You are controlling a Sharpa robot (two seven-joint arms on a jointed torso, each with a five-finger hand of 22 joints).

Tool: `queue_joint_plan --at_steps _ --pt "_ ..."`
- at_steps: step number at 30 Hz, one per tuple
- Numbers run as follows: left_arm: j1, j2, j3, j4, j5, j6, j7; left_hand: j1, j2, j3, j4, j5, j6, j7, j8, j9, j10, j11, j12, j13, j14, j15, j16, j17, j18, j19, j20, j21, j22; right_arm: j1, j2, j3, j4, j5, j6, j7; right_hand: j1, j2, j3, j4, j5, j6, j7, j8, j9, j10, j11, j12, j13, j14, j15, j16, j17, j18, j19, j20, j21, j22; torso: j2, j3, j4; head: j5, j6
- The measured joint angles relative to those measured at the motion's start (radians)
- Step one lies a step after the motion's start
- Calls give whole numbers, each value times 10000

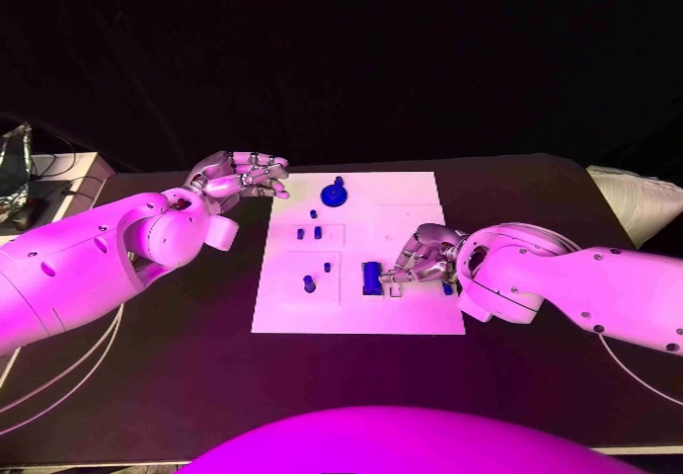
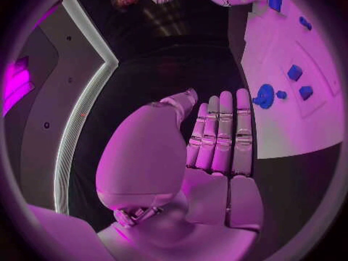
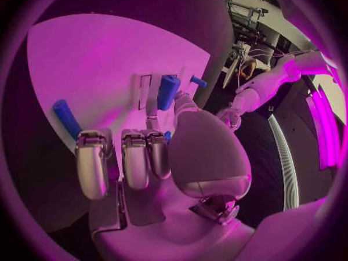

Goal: Assemble the parts on the task board

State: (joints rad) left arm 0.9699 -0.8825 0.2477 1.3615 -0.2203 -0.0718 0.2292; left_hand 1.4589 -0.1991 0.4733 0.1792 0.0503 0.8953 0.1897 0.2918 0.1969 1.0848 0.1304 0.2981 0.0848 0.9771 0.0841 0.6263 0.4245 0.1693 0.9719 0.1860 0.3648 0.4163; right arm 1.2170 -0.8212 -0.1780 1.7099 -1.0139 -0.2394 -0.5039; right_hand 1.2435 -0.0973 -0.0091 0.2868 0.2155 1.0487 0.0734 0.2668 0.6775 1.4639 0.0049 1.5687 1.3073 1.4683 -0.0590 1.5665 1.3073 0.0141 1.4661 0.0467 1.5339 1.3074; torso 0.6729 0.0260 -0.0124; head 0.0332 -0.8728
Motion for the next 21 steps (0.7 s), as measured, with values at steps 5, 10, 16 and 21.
queue_joint_plan --at_steps 5,10,16,21 --pt "-1 31 0 -25 0 1 5 0 0 0 0 0 0 0 0 0 0 0 0 0 0 0 0 0 -1 0 0 0 0 79 -626 67 133 197 -268 551 285 98 233 -11 266 -127 80 -157 -109 0 0 0 8 0 0 0 0 0 0 0 0 0 -15 4 -9 -43 5" --pt "-12 47 0 -33 2 1 23 0 0 0 0 0 0 0 0 0 0 0 0 0 0 0 0 -1 -1 0 0 0 0 293 -1214 113 96 386 -71 966 456 243 454 15 -191 -235 159 -545 -456 29 28 0 8 0 0 0 0 0 0 0 98 6 -21 -5 -16 -101 50" --pt "-29 39 0 5 5 0 61 0 0 -29 29 0 0 0 0 1 0 0 0 9 0 0 0 11 -1 0 0 0 0 375 -1755 113 79 316 525 1092 502 328 538 -11 -323 -95 177 -641 -711 37 37 0 7 0 0 0 0 1 0 0 217 7 -12 -10 -22 -225 116" --pt "-67 30 -2 57 11 -5 114 0 0 -72 72 0 0 0 0 -8 0 0 0 9 0 0 0 25 -1 0 0 0 0 367 -2122 91 76 -221 932 873 217 178 448 73 -198 334 61 -633 -798 38 37 0 7 0 0 0 0 0 0 0 301 7 -7 -11 -32 -334 143"
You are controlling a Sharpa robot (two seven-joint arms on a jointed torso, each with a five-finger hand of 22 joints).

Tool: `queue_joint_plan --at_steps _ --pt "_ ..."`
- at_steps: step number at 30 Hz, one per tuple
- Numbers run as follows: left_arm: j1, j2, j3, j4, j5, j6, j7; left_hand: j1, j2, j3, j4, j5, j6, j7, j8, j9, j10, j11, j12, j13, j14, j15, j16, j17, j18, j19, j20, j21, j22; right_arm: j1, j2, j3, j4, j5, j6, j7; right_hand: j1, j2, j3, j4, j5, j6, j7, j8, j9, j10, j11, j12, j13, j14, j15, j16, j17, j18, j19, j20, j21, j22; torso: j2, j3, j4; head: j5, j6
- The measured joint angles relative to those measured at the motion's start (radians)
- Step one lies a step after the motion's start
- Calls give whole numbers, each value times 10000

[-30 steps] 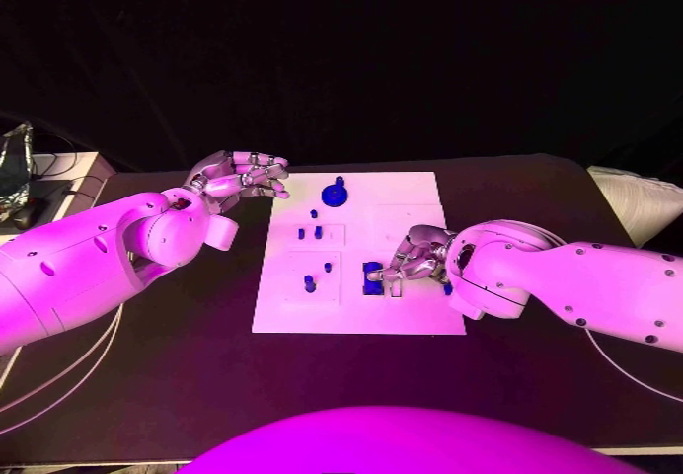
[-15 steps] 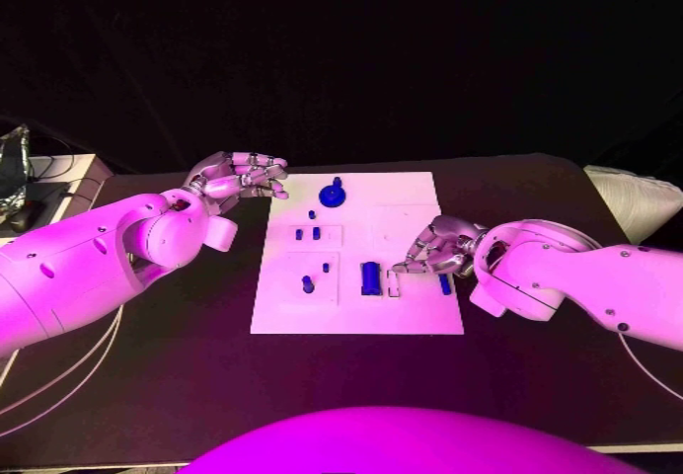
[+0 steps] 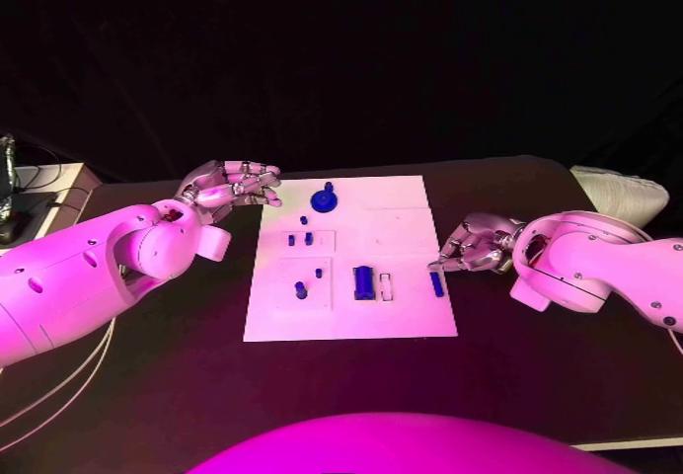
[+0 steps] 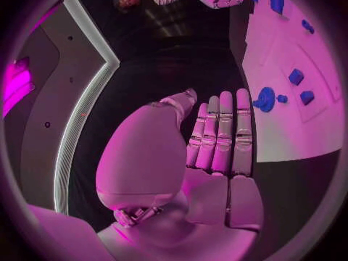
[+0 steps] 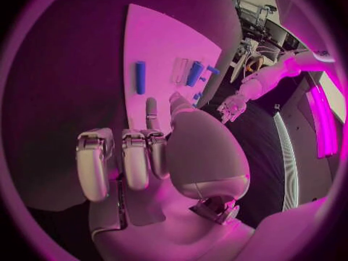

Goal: Assemble the parts on the task board

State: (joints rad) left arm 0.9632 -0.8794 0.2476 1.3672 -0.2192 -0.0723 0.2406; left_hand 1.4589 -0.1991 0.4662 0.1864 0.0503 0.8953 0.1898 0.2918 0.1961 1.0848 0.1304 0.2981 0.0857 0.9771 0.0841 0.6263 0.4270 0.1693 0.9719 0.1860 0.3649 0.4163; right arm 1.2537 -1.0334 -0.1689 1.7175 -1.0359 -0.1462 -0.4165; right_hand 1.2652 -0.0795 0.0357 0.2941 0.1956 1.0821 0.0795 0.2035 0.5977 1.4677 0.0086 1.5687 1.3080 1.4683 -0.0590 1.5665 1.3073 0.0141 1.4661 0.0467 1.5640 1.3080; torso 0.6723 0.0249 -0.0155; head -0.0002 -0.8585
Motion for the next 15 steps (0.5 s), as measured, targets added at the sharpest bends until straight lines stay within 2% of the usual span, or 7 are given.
queue_joint_plan --at_steps 5,15 --pt "-14 0 0 23 6 -2 40 -2 2 0 0 0 0 0 0 0 0 0 0 0 0 0 0 0 0 -21 21 -28 0 -118 -121 -24 -1 -816 318 -351 -440 -22 -135 21 97 155 -84 91 92 -36 -37 0 0 0 0 0 0 1 0 0 0 0 -1 1 3 -53 -20" --pt "-36 5 0 14 16 -1 73 -40 40 0 0 0 0 0 0 0 0 0 0 -1 0 0 0 -1 0 -37 37 -38 0 -447 113 -57 -69 -1810 613 -837 -609 -110 -219 -2 97 169 -99 91 153 1 -73 0 -2 0 0 0 0 1 0 0 0 -2 0 7 21 -82 -35"
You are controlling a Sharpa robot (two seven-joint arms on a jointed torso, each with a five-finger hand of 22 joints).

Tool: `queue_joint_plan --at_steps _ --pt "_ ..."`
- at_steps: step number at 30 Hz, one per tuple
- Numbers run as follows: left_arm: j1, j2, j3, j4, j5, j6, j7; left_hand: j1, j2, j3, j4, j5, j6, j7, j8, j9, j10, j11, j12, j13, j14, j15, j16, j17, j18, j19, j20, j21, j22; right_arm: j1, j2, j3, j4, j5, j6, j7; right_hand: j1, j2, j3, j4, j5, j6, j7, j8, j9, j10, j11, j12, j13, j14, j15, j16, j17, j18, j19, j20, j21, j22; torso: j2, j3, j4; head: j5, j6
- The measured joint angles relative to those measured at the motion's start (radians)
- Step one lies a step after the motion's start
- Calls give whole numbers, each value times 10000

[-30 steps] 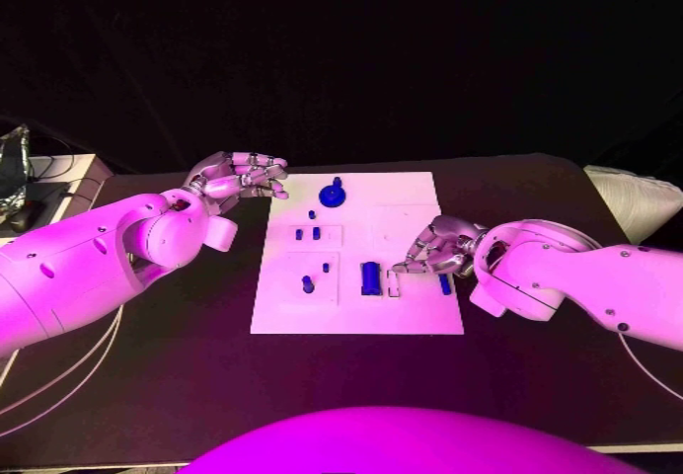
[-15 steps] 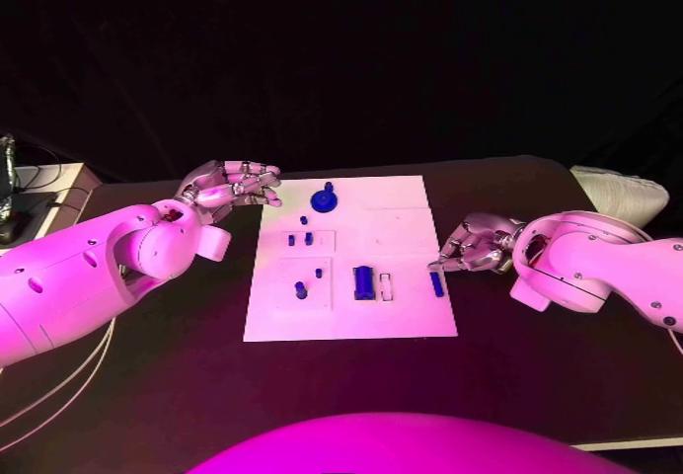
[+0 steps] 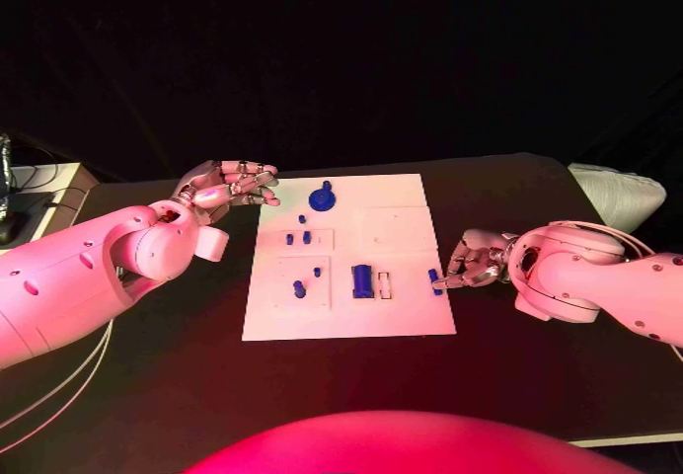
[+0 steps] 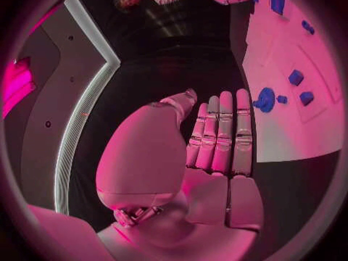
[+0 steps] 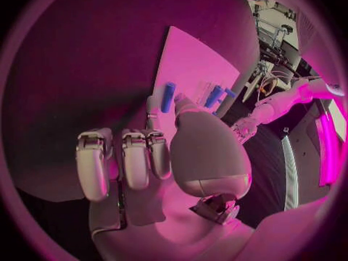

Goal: Assemble the parts on the task board

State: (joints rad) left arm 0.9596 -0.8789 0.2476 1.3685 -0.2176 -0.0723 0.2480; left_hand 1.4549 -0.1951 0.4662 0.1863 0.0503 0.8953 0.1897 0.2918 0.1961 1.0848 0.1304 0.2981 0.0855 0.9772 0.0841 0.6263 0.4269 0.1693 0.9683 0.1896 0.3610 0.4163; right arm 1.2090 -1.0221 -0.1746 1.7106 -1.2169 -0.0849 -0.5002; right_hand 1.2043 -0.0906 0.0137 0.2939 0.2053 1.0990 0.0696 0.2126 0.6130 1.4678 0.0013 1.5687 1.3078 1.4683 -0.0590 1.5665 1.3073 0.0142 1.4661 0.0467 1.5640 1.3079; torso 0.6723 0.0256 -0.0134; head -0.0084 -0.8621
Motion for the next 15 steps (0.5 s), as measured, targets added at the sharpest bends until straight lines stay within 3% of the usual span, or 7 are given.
queue_joint_plan --at_steps 15 --pt "-10 -19 1 -2 9 2 4 0 0 0 0 0 0 0 0 1 0 0 0 -1 0 0 0 8 1 0 0 0 0 -220 449 2 -258 -582 -30 -350 -70 -13 -28 28 0 24 22 81 60 0 1 0 -2 0 0 0 8 0 0 0 0 -2 23 -4 9 31 -68"
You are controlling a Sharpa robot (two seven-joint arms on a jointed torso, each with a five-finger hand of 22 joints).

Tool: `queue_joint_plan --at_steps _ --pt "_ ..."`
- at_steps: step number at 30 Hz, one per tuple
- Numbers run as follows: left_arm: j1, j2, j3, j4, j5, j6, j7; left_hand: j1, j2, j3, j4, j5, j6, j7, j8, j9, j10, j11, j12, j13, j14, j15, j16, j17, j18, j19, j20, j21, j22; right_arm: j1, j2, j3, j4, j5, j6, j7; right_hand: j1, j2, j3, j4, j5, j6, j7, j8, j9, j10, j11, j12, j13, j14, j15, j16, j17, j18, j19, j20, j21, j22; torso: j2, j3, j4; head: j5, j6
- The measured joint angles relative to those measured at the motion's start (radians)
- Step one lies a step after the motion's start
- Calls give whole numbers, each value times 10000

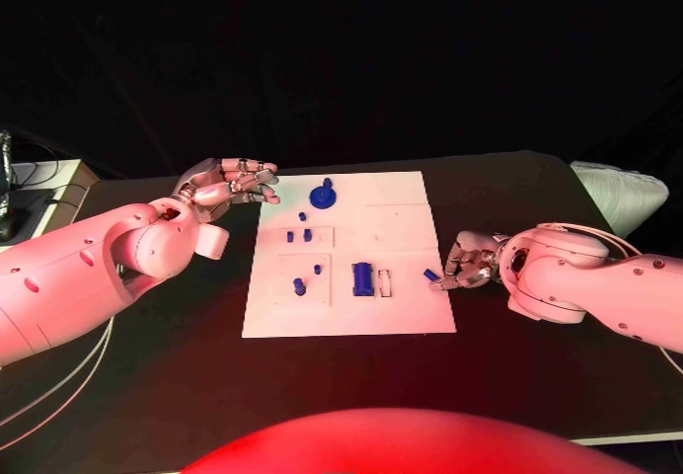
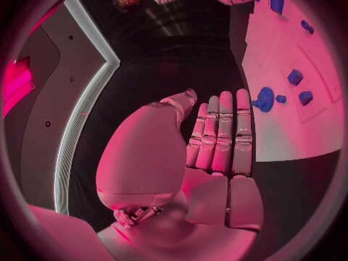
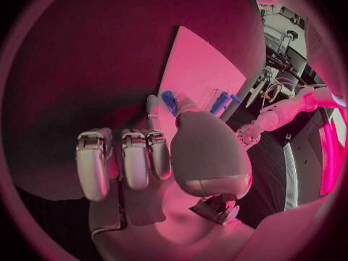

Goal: Assemble the parts on the task board

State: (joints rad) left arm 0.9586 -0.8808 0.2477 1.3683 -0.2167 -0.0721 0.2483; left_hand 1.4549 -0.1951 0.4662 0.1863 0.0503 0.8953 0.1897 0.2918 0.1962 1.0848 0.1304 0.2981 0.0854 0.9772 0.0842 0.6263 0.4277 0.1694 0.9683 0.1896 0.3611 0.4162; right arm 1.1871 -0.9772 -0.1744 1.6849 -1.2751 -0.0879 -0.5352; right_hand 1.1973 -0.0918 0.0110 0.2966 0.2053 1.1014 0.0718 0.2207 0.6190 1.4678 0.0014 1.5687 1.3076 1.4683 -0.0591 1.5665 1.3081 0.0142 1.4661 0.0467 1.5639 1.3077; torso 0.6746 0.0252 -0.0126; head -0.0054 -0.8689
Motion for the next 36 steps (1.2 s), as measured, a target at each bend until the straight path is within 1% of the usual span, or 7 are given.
queue_joint_plan --at_steps 2,6,13,17,21,29,36 --pt "0 -4 0 0 1 0 0 0 0 -27 27 0 0 0 0 -10 0 0 0 0 0 0 0 0 -1 0 0 0 -8 -18 64 3 -11 -100 -20 -30 77 66 53 -53 99 -4 -4 5 22 0 0 0 0 -23 -23 0 0 0 0 0 0 0 0 0 1 6 -9" --pt "-1 -12 -3 3 2 0 -6 0 0 -27 27 0 0 0 0 -11 0 0 0 9 0 0 0 -1 0 0 0 0 -12 -43 153 8 -29 -283 -62 -60 763 -17 454 -109 1243 -130 -30 34 128 -17 -17 0 0 -38 -38 0 0 0 0 0 0 -1 3 0 1 16 -32" --pt "-2 -32 -2 5 4 0 -18 0 0 -27 27 0 0 0 0 -11 0 0 0 8 0 0 0 9 -1 0 0 0 -12 -36 191 34 -21 -476 -168 -61 1516 -402 2172 88 2622 -195 -7 -181 144 -22 -59 0 -1 -1 -74 0 -1 -1 2 -76 -1 -2 2 -3 1 39 -37" --pt "-2 -33 -2 6 5 0 -27 0 0 -27 27 0 0 0 -25 -18 0 0 0 8 0 0 0 8 -1 0 0 0 -12 -60 187 14 -1 -544 -274 -61 1511 -682 3328 634 2565 -268 0 -20 483 -21 -57 0 -1 0 -73 0 -2 -1 2 -76 -1 -2 -5 -1 1 52 -38" --pt "-2 -33 1 1 6 0 -38 0 0 2 56 0 0 0 -52 -26 -27 27 0 8 0 0 0 17 -1 0 0 0 -21 -80 108 6 77 -546 -406 -61 923 -894 4204 554 2255 -354 10 120 741 -21 -56 0 -2 -1 -74 0 -2 0 2 -75 -1 -2 -12 0 1 54 -38" --pt "-3 -34 0 -49 7 0 -64 0 0 2 56 0 0 0 -52 -37 -37 36 0 7 0 0 0 16 0 0 0 -16 -20 -26 -220 9 191 -412 -665 -19 134 -803 5093 -177 1574 -440 -6 155 857 -21 -56 0 -2 -1 -74 0 -3 0 1 -75 -1 -3 -18 -1 -3 48 -38" --pt "-4 -16 0 -79 8 0 -99 0 0 3 56 0 -24 24 -82 -44 -36 36 0 7 0 0 0 25 0 0 0 -39 -20 415 -516 62 393 -250 -838 -5 -264 -794 5786 -871 910 -477 25 150 855 -21 -54 0 -2 -1 -73 0 -3 -1 1 -74 -1 -4 -33 -14 -4 53 -33"
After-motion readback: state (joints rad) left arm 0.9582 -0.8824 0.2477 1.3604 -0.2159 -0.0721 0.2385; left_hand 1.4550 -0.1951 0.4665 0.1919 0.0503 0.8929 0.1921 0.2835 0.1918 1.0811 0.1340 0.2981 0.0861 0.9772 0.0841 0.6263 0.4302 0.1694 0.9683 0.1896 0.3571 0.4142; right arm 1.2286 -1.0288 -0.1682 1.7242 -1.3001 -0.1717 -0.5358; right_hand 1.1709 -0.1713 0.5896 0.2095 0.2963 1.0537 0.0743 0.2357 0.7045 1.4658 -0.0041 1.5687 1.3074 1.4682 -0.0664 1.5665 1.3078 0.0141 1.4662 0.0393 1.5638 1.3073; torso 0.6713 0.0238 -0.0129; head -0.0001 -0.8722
